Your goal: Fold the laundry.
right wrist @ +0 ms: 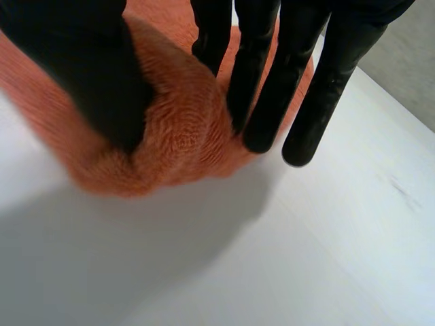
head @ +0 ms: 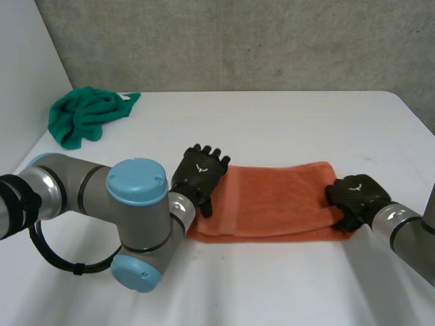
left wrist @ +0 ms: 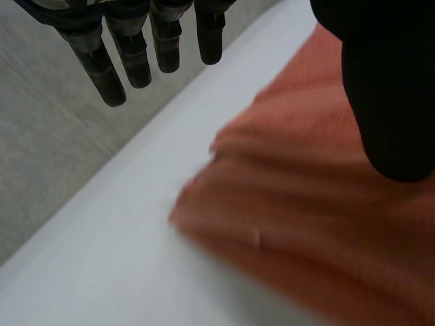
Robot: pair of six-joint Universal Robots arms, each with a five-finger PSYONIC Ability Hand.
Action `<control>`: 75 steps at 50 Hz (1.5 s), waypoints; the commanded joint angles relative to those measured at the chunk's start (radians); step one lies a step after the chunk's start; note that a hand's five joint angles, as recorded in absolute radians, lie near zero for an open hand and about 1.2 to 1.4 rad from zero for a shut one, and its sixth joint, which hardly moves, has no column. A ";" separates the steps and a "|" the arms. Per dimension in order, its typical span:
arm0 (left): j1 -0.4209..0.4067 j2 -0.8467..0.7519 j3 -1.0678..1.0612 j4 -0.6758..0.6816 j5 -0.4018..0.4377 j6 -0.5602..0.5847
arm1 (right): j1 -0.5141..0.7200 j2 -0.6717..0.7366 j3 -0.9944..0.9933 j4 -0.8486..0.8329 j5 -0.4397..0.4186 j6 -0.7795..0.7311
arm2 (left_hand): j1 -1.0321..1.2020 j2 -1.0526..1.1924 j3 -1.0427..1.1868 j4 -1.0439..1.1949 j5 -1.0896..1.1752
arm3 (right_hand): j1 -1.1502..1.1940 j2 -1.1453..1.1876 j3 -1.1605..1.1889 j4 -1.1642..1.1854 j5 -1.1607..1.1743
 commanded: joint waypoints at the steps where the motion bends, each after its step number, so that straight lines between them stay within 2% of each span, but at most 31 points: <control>1: 0.010 0.028 -0.062 -0.042 -0.006 -0.006 | -0.008 -0.003 -0.026 -0.015 0.074 -0.076 | -0.011 -0.029 -0.036 -0.027 -0.045 | 0.567 0.370 0.379 0.383 0.420; 6: 0.013 0.153 -0.099 -0.074 -0.029 -0.024 | 0.082 -0.024 -0.087 -0.032 0.099 -0.107 | -0.011 -0.029 -0.036 -0.027 -0.045 | 0.567 0.370 0.379 0.383 0.420; 13: 0.065 0.326 -0.135 -0.079 -0.100 -0.084 | 0.374 -0.041 -0.255 -0.029 0.099 -0.122 | -0.012 -0.030 -0.037 -0.028 -0.046 | 0.567 0.370 0.379 0.383 0.420; 18: 0.120 0.401 -0.188 -0.074 -0.143 -0.092 | 0.602 0.072 -0.342 -0.029 0.028 -0.161 | -0.012 -0.030 -0.037 -0.028 -0.046 | 0.567 0.370 0.379 0.383 0.420; 21: 0.148 0.415 -0.215 -0.072 -0.146 -0.092 | 0.672 0.143 -0.374 -0.020 -0.016 -0.175 | -0.012 -0.030 -0.037 -0.028 -0.046 | 0.567 0.370 0.379 0.383 0.420; 22: 0.152 0.417 -0.226 -0.071 -0.144 -0.093 | 0.673 0.152 -0.376 -0.018 -0.021 -0.175 | -0.012 -0.030 -0.037 -0.028 -0.046 | 0.567 0.370 0.379 0.383 0.420; 23: 0.154 0.415 -0.229 -0.069 -0.143 -0.093 | 0.673 0.160 -0.380 -0.018 -0.019 -0.173 | -0.012 -0.030 -0.037 -0.028 -0.046 | 0.388 0.191 0.200 0.203 0.241; 24: 0.154 0.414 -0.231 -0.069 -0.143 -0.093 | 0.670 0.161 -0.377 -0.015 -0.016 -0.158 | -0.012 -0.030 -0.037 -0.028 -0.046 | -0.210 -0.407 -0.397 -0.394 -0.357; 26: 0.152 0.411 -0.232 -0.068 -0.138 -0.095 | 0.670 0.155 -0.373 -0.016 -0.007 -0.127 | -0.012 -0.030 -0.037 -0.028 -0.046 | -0.654 -0.851 -0.842 -0.839 -0.801; 31: 0.143 0.391 -0.209 -0.062 -0.117 -0.127 | 0.605 0.120 -0.365 -0.012 0.056 0.087 | -0.012 -0.030 -0.037 -0.028 -0.046 | -0.655 -0.852 -0.842 -0.839 -0.802; 32: 0.140 0.385 -0.202 -0.060 -0.105 -0.139 | 0.554 0.087 -0.356 -0.009 0.069 0.194 | -0.012 -0.030 -0.037 -0.028 -0.046 | -0.655 -0.852 -0.842 -0.839 -0.802; 36: 0.108 0.345 -0.143 -0.066 -0.023 -0.222 | 0.448 -0.007 -0.328 0.023 0.071 0.447 | -0.008 -0.026 -0.033 -0.024 -0.042 | -0.655 -0.852 -0.842 -0.839 -0.802; 37: 0.093 0.329 -0.122 -0.072 0.010 -0.255 | 0.434 -0.019 -0.327 0.036 0.071 0.491 | -0.002 -0.020 -0.027 -0.018 -0.037 | -0.655 -0.852 -0.842 -0.839 -0.802; 41: 0.066 0.285 -0.082 -0.092 0.057 -0.326 | 0.391 -0.029 -0.344 0.123 0.059 0.605 | 0.001 -0.017 -0.024 -0.015 -0.034 | -0.655 -0.852 -0.842 -0.839 -0.802; 53: 0.039 0.128 -0.042 -0.244 0.054 -0.342 | 0.386 0.195 -0.463 0.224 0.053 0.573 | 0.007 -0.011 -0.018 -0.009 -0.028 | -0.655 -0.852 -0.842 -0.839 -0.802; 59: 0.042 0.075 -0.027 -0.307 0.047 -0.302 | 0.393 0.276 -0.497 0.279 0.076 0.452 | 0.010 -0.008 -0.015 -0.006 -0.025 | -0.655 -0.852 -0.842 -0.839 -0.802; 64: 0.040 0.068 -0.014 -0.329 0.032 -0.217 | 0.387 0.260 -0.486 0.278 0.105 0.393 | 0.010 -0.008 -0.015 -0.006 -0.025 | -0.604 -0.800 -0.791 -0.788 -0.751; 70: 0.034 0.093 -0.008 -0.327 0.041 -0.205 | 0.380 0.163 -0.453 0.266 0.108 0.398 | 0.004 -0.014 -0.021 -0.012 -0.031 | -0.545 -0.741 -0.732 -0.729 -0.692; 75: 0.045 0.228 0.001 -0.321 0.047 -0.210 | 0.370 0.086 -0.387 0.186 0.119 0.413 | -0.005 -0.023 -0.030 -0.021 -0.039 | -0.633 -0.829 -0.820 -0.817 -0.780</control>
